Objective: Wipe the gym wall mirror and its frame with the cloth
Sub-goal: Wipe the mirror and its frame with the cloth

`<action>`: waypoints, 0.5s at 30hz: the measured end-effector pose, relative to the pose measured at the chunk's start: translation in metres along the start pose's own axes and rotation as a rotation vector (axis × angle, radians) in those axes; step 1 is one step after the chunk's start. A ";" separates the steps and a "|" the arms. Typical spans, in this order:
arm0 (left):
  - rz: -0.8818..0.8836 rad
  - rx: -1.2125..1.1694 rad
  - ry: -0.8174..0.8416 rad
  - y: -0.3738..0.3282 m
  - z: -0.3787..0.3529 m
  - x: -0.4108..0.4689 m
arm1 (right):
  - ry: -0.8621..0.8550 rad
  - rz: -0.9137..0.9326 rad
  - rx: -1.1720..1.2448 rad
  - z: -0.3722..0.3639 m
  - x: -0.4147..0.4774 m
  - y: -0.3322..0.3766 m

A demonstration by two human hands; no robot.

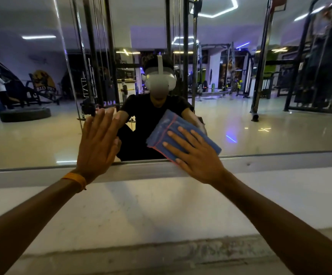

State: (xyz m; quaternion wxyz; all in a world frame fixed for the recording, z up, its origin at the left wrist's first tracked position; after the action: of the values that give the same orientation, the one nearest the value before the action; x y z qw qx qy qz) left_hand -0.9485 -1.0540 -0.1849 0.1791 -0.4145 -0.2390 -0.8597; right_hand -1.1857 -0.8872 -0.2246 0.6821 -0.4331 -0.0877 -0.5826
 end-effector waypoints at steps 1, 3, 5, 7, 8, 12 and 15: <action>0.008 -0.016 -0.002 -0.001 -0.001 -0.001 | -0.006 -0.056 0.000 0.001 -0.026 -0.022; 0.023 -0.033 -0.013 -0.006 -0.003 -0.002 | -0.014 -0.192 0.021 0.002 -0.079 -0.061; 0.045 -0.055 -0.026 -0.011 -0.004 -0.002 | -0.036 -0.318 0.079 0.004 -0.110 -0.075; 0.036 -0.068 -0.036 -0.018 -0.003 0.003 | -0.067 -0.356 0.151 0.000 -0.106 -0.064; 0.003 -0.057 -0.036 -0.025 -0.004 0.006 | -0.075 -0.309 0.169 -0.003 -0.093 -0.052; -0.066 0.014 0.017 -0.066 -0.021 0.034 | -0.015 -0.033 0.104 -0.008 -0.038 -0.017; 0.021 0.023 -0.011 -0.083 -0.033 0.047 | 0.010 -0.065 0.062 0.002 -0.062 -0.052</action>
State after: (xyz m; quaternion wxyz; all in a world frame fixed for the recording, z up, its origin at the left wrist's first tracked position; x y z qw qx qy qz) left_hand -1.0397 -1.0092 -0.1869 0.1915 -0.4197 -0.2453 -0.8526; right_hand -1.2487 -0.8384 -0.2364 0.6763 -0.4060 -0.1162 -0.6035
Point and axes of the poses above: each hand's wrist, its own x-axis towards the middle knuckle, its own z-axis out of the back of the hand, y = z × x, the point moved 5 cm from there along x, towards the middle knuckle, and after that the axes turned 11 degrees about y, right-handed, at the moved point
